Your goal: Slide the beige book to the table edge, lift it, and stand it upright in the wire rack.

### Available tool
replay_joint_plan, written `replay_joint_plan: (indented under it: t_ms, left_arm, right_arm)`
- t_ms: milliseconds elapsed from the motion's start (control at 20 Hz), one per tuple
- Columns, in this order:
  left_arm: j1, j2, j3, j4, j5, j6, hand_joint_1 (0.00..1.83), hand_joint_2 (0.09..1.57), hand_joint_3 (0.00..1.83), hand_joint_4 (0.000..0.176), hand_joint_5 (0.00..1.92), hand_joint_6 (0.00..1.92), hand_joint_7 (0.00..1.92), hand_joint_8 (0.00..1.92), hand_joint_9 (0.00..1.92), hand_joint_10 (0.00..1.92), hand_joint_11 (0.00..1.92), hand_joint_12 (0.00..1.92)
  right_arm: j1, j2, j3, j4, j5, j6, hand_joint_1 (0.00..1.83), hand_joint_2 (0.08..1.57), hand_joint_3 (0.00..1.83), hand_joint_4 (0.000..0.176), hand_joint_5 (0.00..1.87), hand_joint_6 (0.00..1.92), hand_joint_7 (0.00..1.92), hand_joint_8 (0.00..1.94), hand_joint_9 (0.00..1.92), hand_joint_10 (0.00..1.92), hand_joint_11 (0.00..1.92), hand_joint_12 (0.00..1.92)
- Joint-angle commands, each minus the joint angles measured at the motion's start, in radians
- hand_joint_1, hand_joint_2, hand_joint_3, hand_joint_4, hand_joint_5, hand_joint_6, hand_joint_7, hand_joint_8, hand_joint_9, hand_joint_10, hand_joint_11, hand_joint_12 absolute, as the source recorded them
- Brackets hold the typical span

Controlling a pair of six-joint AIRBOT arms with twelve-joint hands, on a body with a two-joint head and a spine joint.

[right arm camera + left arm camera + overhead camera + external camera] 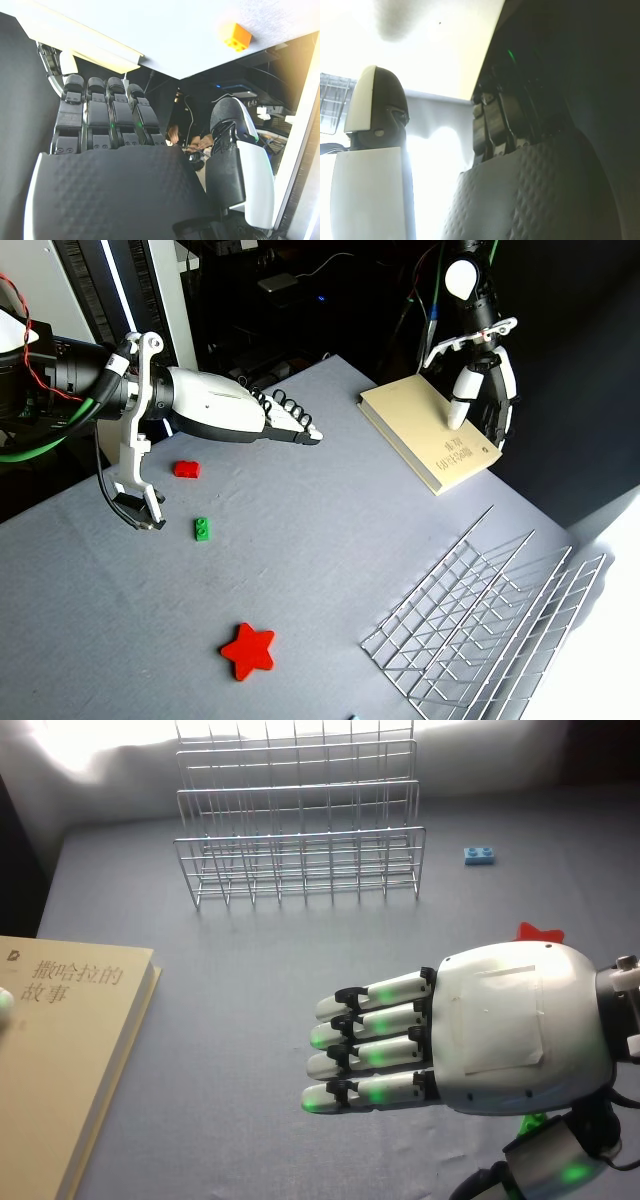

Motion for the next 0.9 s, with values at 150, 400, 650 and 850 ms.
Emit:
replay_joint_plan:
  t_ms: [150, 400, 650, 850]
  left_arm:
    - [0.008, 0.005, -0.018, -0.009, 0.068, -0.014, 1.09, 1.06, 0.0, 0.0, 0.17, 0.8, 0.48, 0.28, 0.45, 0.38, 0.08, 1.15]
    - [0.022, 0.001, -0.023, -0.015, 0.072, -0.014, 1.08, 1.12, 0.01, 0.0, 0.02, 1.09, 0.18, 0.97, 0.21, 0.99, 0.05, 1.28]
    - [0.035, -0.006, -0.02, -0.024, 0.075, -0.014, 0.93, 1.21, 0.01, 0.0, 0.13, 1.04, 0.27, 1.11, 0.32, 1.13, 0.16, 1.38]
    - [0.038, -0.01, -0.025, -0.024, 0.075, -0.014, 0.93, 1.2, 0.0, 0.0, 0.23, 1.07, 0.33, 1.16, 0.36, 1.21, 0.22, 1.43]
  right_arm:
    - [0.012, 0.006, -0.008, 0.038, 0.017, -0.006, 0.0, 1.45, 0.0, 0.0, 0.14, 0.0, 0.28, 0.0, 0.31, 0.0, 0.0, 0.86]
    - [0.012, 0.006, -0.008, 0.038, 0.017, -0.006, 0.0, 1.21, 0.0, 0.0, 0.0, 0.0, 0.0, 0.0, 0.0, 0.0, 0.0, 0.0]
    - [0.012, 0.006, -0.008, 0.038, 0.018, -0.006, 0.0, 1.19, 0.0, 0.0, 0.0, 0.0, 0.0, 0.0, 0.0, 0.0, 0.0, 0.0]
    - [0.011, 0.006, -0.008, 0.038, 0.018, -0.006, 0.0, 1.18, 0.0, 0.0, 0.0, 0.0, 0.0, 0.0, 0.0, 0.0, 0.0, 0.0]
